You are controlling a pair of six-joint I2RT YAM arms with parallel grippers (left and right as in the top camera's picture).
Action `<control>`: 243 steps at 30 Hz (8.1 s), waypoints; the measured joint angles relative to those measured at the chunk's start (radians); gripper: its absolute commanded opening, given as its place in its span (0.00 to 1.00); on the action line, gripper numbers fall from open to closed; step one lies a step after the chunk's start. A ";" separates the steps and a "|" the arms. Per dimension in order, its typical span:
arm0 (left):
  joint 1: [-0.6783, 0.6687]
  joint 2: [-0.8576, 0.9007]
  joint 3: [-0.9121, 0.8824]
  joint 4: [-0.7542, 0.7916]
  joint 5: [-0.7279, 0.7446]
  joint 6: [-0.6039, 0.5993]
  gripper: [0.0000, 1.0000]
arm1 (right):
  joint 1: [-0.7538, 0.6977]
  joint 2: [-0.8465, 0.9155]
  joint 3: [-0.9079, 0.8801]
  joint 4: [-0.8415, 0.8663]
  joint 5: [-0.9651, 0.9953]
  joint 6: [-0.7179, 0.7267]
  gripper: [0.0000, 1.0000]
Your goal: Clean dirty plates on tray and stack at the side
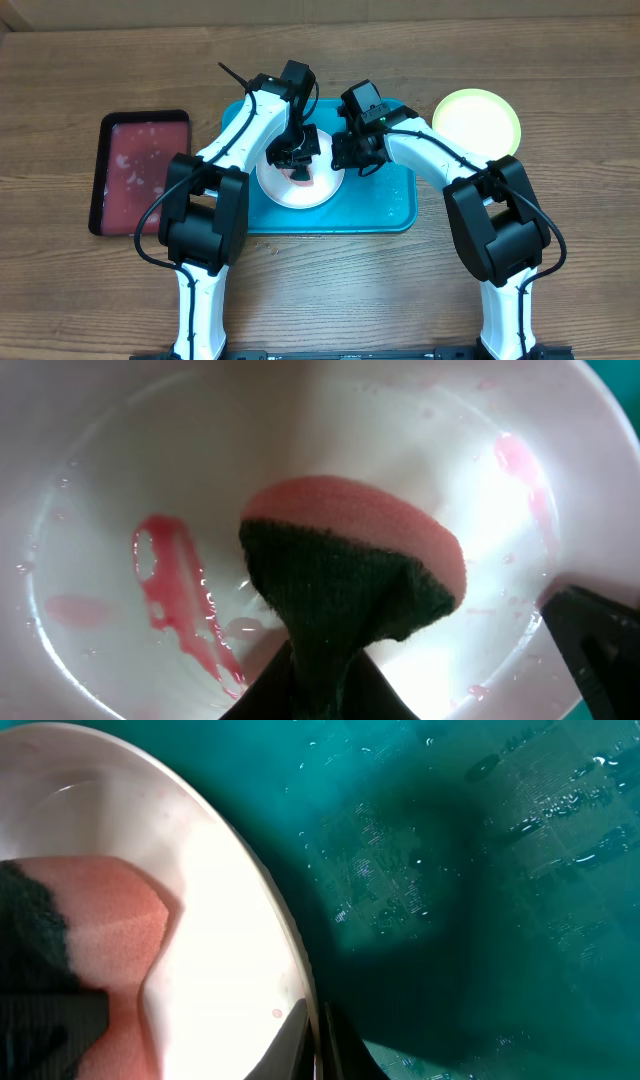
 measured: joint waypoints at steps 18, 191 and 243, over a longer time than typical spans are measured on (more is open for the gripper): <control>-0.018 0.000 -0.013 0.021 -0.046 0.003 0.04 | 0.000 0.000 0.000 0.004 0.000 0.000 0.04; 0.589 0.007 0.143 -0.208 -0.300 -0.032 0.08 | 0.000 0.002 0.000 -0.001 0.008 0.004 0.04; 0.678 0.029 0.479 -0.380 -0.108 -0.008 1.00 | 0.155 -0.003 0.501 -0.531 0.736 -0.064 0.04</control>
